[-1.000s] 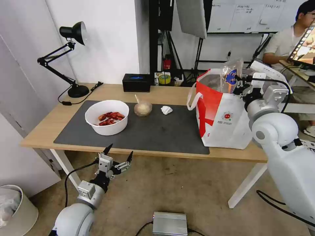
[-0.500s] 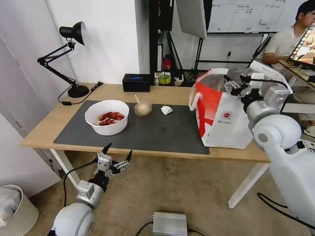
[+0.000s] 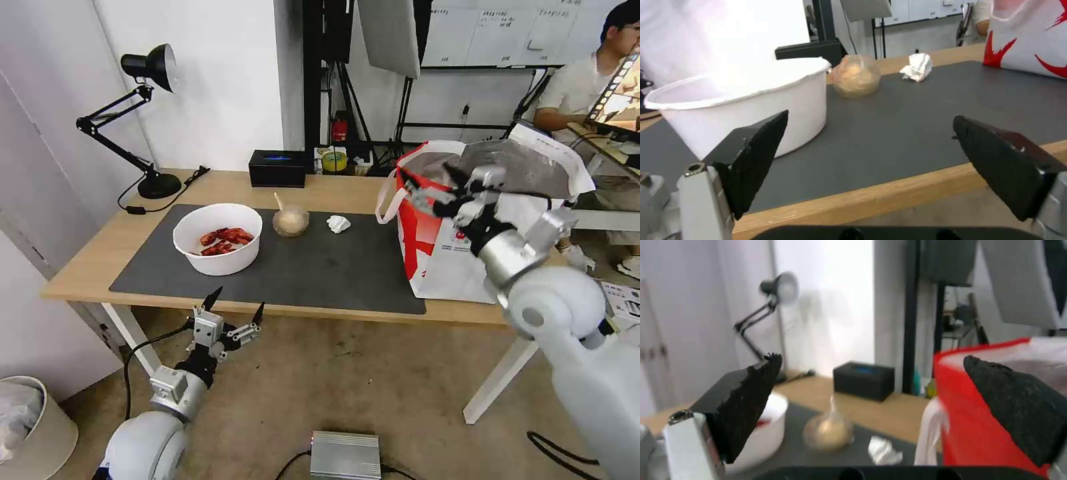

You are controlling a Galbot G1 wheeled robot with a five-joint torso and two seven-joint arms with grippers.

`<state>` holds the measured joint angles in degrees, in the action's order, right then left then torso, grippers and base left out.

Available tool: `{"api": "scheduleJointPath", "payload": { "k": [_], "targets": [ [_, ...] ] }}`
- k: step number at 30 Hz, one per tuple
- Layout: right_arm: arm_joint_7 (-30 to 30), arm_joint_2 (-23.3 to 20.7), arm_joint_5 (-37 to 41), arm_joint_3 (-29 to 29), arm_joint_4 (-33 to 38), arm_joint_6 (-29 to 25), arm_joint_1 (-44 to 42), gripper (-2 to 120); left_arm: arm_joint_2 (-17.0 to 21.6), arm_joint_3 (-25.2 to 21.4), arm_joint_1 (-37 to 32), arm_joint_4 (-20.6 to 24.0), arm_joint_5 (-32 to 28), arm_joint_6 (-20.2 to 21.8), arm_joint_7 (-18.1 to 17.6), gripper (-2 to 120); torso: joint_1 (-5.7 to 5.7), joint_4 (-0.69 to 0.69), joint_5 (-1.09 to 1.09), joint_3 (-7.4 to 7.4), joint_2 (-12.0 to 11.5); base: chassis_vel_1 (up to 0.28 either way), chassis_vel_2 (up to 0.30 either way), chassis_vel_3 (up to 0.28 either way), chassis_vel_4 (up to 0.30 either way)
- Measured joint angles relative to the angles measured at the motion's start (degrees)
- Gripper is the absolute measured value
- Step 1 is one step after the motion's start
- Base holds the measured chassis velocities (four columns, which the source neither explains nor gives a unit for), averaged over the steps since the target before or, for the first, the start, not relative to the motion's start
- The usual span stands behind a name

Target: Pick up the trash from the table and place it into the takeout bag.

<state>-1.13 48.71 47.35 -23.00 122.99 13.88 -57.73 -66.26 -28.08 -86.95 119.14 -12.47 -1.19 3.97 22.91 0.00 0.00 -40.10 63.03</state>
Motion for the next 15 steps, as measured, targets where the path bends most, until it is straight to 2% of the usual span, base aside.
{"api": "scheduleJointPath", "payload": {
  "k": [6,10,14,15],
  "targets": [
    [-3.39,-0.55,-5.92,-1.36,1.56,-1.99,-9.01,100,0.02,-0.57,-0.33,0.16,-0.26,-0.43,0.11,100,0.00,-0.01,0.00,0.00,0.00,0.000,0.000,0.000,0.000],
    [-4.43,0.18,-7.44,-1.45,1.26,-3.30,-12.10,100,-0.04,-0.84,-0.42,0.16,-0.30,-0.63,0.15,100,0.00,0.00,0.00,-0.01,0.00,0.000,0.000,0.000,0.000],
    [-4.71,2.06,-9.97,-1.08,-0.72,-9.07,-17.46,100,-0.06,-1.15,-0.84,-0.13,-0.34,-1.29,0.18,100,0.00,-0.01,0.00,0.00,0.00,0.000,0.000,0.000,0.000],
    [-4.71,2.06,-9.97,-1.08,-0.72,-9.07,-17.46,100,-0.06,-1.15,-0.84,-0.13,-0.34,-1.29,0.18,100,0.00,-0.01,0.00,0.00,0.00,0.000,0.000,0.000,0.000]
  ]
}}
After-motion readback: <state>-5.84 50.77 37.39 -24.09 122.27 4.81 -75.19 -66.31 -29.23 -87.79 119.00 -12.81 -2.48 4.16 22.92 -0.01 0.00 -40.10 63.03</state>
